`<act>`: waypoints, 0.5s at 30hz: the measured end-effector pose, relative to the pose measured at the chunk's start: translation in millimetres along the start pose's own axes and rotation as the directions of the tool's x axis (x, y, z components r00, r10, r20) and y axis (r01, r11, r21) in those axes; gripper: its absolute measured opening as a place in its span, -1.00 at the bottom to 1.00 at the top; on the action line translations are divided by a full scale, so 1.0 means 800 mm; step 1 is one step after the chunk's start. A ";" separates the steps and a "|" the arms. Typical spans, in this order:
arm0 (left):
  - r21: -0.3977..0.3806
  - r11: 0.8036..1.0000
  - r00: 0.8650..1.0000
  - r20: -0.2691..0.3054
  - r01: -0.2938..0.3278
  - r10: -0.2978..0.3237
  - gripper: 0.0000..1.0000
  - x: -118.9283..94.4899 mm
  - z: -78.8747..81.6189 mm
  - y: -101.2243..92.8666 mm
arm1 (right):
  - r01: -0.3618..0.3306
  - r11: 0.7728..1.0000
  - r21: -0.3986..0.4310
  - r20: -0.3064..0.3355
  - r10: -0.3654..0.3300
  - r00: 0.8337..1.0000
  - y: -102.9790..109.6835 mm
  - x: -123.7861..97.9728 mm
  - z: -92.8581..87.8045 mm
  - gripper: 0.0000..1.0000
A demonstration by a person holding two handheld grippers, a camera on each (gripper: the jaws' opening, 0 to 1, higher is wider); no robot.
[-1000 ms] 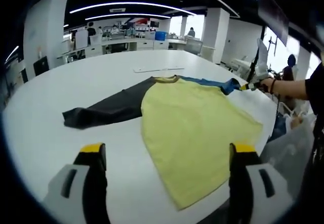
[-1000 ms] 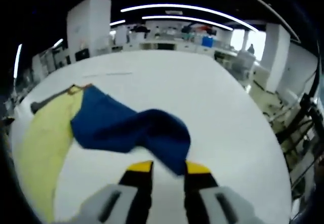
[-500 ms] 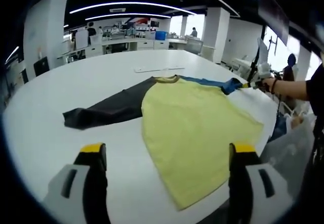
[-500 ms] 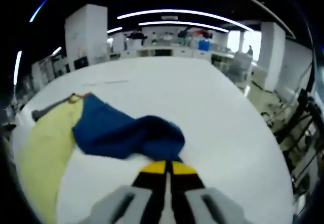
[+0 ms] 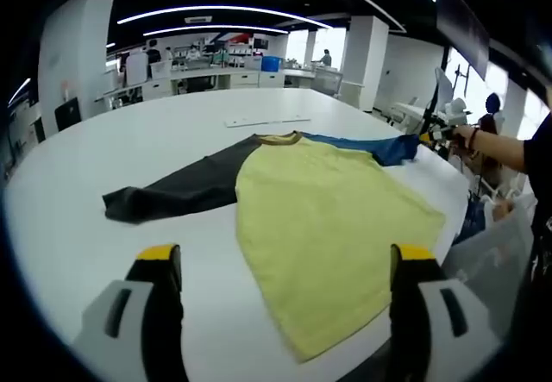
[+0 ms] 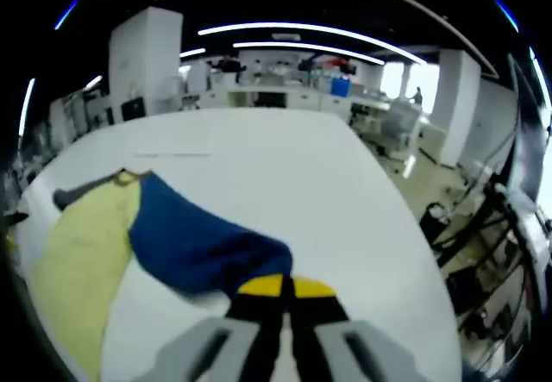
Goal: Fold the garment on the visible template until the final outline fits inside the template.
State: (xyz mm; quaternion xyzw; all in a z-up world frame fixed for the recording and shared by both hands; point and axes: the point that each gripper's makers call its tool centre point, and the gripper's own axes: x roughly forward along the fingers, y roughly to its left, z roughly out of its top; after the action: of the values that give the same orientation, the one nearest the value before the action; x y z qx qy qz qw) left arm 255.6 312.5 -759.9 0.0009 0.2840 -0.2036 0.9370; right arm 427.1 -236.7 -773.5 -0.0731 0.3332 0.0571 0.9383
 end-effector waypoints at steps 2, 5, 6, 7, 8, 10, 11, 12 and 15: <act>0.006 1.000 1.000 -0.005 0.002 -0.002 0.97 0.000 -0.002 0.000 | 0.005 1.000 -0.002 -0.010 -0.005 1.000 -0.002 0.002 -0.001 -1.00; 0.011 1.000 1.000 -0.007 0.006 -0.006 0.97 0.001 -0.001 -0.002 | 0.010 1.000 0.001 -0.021 -0.010 1.000 -0.005 0.009 0.002 -1.00; 0.011 1.000 1.000 -0.004 0.008 -0.008 0.96 0.001 0.000 -0.002 | 0.009 1.000 -0.004 -0.028 -0.009 1.000 -0.006 0.015 0.004 -1.00; 0.013 1.000 1.000 -0.002 0.010 -0.009 0.96 0.001 0.001 -0.003 | 0.013 1.000 -0.003 -0.038 -0.013 0.999 -0.007 0.018 0.004 -1.00; 0.015 1.000 1.000 -0.001 0.011 -0.011 0.97 0.002 0.001 -0.003 | 0.011 1.000 -0.009 -0.043 -0.012 0.999 -0.010 0.026 0.006 -1.00; 0.023 1.000 1.000 -0.001 0.010 -0.010 0.97 0.001 0.002 -0.003 | 0.018 1.000 -0.012 -0.044 -0.019 0.999 -0.014 0.032 0.004 -1.00; 0.026 1.000 1.000 -0.003 0.010 -0.010 0.97 0.001 0.002 -0.003 | 0.019 1.000 -0.011 -0.050 -0.020 0.999 -0.017 0.033 -0.002 -1.00; 0.027 1.000 1.000 -0.004 0.009 -0.009 0.97 0.001 0.002 -0.003 | 0.019 1.000 -0.009 -0.062 -0.020 0.998 -0.020 0.039 -0.004 -1.00; 0.028 1.000 1.000 -0.005 0.010 -0.010 0.98 0.001 0.001 -0.005 | 0.035 0.999 -0.034 -0.095 -0.038 0.995 -0.026 0.047 -0.010 -1.00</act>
State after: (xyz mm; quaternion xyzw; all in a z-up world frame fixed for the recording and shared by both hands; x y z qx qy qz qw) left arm 255.2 308.5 -758.8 0.0130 0.2835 -0.2124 0.9351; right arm 454.3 -256.1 -801.7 -0.0968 0.3753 0.0416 0.9209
